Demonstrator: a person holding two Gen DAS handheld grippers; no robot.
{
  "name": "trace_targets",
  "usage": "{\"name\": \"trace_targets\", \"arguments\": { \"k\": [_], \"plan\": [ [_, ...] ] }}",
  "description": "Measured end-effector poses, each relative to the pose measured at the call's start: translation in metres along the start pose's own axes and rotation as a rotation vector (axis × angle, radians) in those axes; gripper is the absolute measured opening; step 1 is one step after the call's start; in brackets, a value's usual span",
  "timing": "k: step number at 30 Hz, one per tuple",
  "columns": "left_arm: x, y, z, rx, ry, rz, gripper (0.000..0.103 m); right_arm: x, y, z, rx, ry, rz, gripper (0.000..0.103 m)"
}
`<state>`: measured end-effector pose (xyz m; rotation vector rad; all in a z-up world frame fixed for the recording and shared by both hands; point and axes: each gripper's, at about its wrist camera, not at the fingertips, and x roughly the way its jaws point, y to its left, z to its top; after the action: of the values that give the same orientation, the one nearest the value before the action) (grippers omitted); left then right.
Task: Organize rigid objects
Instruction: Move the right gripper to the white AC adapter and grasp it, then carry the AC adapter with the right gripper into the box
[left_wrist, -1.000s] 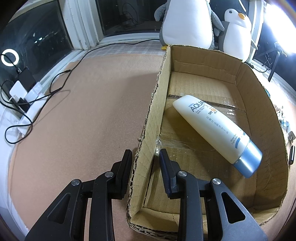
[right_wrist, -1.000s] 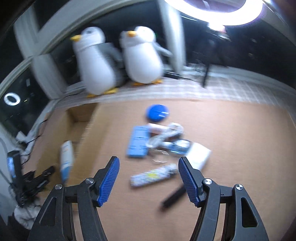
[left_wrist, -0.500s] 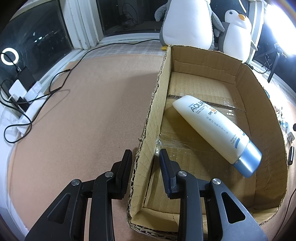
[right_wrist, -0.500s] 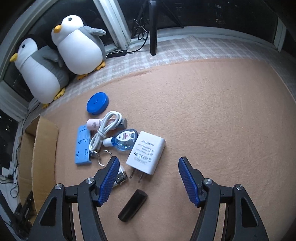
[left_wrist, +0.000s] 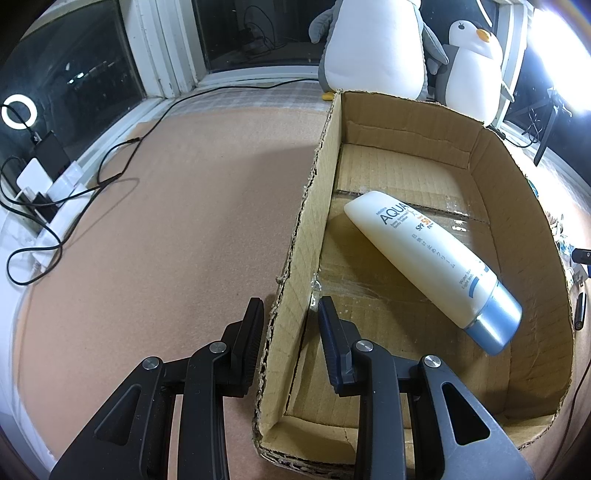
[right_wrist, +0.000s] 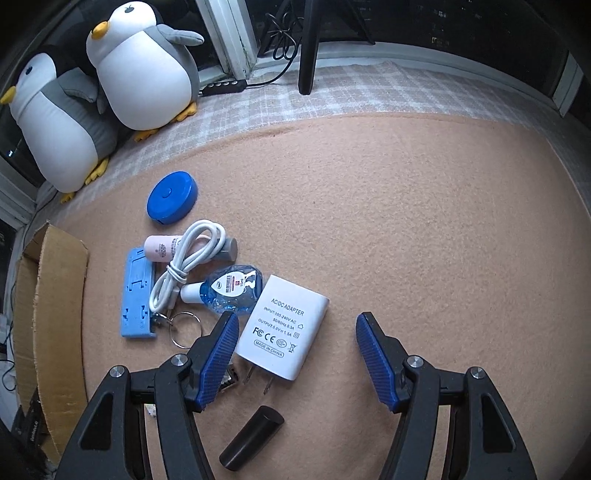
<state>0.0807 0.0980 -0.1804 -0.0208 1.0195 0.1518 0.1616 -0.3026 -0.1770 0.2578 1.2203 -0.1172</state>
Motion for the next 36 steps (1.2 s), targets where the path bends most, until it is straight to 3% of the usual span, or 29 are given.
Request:
{"name": "trace_targets", "arguments": {
  "k": [12, 16, 27, 36],
  "plan": [
    [0.0, 0.0, 0.0, -0.001, 0.0, -0.002, 0.029, -0.001, -0.005, -0.001, -0.091, 0.004, 0.022, 0.046],
    [0.001, 0.0, 0.0, 0.001, 0.0, -0.001, 0.029, -0.003, -0.005, -0.004, -0.148, -0.018, 0.008, 0.032],
    [0.001, 0.001, 0.0, 0.0, -0.002, 0.001, 0.029, -0.009, -0.009, -0.009, -0.179, -0.061, 0.059, 0.032],
    [0.001, 0.001, 0.0, 0.001, -0.002, 0.001, 0.029, -0.04, 0.009, -0.013, -0.212, -0.124, 0.087, 0.032]
  ]
}}
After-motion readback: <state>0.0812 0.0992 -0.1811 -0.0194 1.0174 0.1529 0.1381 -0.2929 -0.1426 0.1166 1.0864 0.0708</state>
